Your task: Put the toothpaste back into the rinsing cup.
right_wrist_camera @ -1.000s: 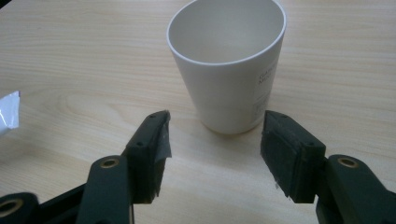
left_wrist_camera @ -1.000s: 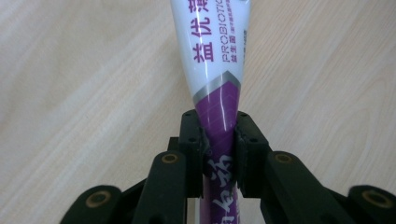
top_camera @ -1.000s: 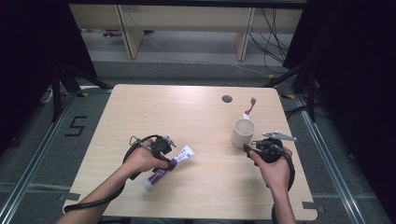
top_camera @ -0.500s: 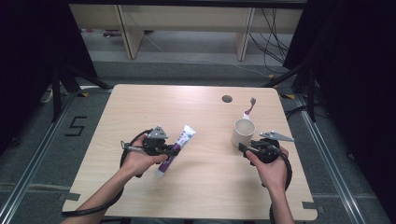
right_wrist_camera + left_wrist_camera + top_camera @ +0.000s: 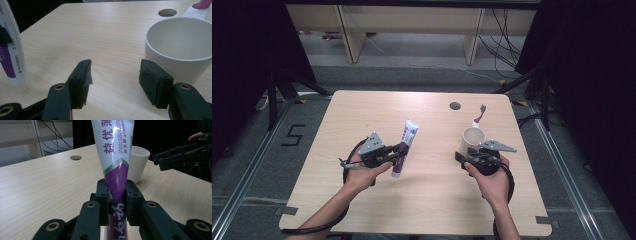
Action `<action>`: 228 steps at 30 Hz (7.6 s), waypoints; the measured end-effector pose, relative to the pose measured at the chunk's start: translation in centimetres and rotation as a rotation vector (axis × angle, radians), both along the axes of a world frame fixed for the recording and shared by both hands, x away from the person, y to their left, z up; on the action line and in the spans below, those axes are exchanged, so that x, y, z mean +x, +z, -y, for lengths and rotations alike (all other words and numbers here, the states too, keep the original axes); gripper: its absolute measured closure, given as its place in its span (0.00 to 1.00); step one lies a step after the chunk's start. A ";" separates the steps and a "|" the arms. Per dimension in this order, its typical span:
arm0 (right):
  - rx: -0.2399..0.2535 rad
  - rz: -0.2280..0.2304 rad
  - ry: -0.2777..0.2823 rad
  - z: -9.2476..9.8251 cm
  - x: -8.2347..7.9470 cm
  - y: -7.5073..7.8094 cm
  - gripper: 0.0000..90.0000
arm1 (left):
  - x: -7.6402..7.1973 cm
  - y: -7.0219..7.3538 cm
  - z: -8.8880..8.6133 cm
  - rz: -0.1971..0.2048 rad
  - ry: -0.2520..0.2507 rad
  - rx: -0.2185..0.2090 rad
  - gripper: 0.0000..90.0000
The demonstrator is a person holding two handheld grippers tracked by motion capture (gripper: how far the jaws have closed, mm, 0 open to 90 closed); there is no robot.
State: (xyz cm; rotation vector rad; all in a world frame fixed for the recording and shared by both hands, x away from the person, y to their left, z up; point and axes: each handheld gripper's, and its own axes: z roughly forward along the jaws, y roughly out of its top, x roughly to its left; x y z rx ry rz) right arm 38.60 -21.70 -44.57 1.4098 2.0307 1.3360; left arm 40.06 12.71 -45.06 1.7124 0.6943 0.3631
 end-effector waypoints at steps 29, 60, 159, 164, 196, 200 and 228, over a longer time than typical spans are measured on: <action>0.161 0.233 0.234 -7.2 -0.1 4.0 0.48 | -0.3 -0.5 2.1 0.143 -0.038 -0.051 0.84; 0.164 0.282 0.263 -8.8 0.6 5.2 0.72 | -0.9 0.3 4.4 0.153 -0.091 -0.063 0.84; 0.030 0.414 -0.005 -1.0 1.6 10.9 0.89 | -1.1 -7.2 -8.0 0.092 0.259 0.024 0.44; 0.006 0.436 -0.015 -0.6 1.8 11.2 0.89 | -1.2 -7.2 -8.0 0.096 0.265 0.023 0.44; -0.029 0.452 -0.135 1.6 3.2 11.3 0.89 | -1.1 -7.3 -7.9 0.098 0.274 0.021 0.43; -0.021 0.448 -0.144 1.6 3.5 11.2 0.89 | -1.1 -7.3 -7.9 0.094 0.275 0.017 0.43; -0.048 0.426 -0.195 2.1 4.2 9.8 0.89 | -1.2 -7.2 -8.0 0.089 0.278 0.032 0.43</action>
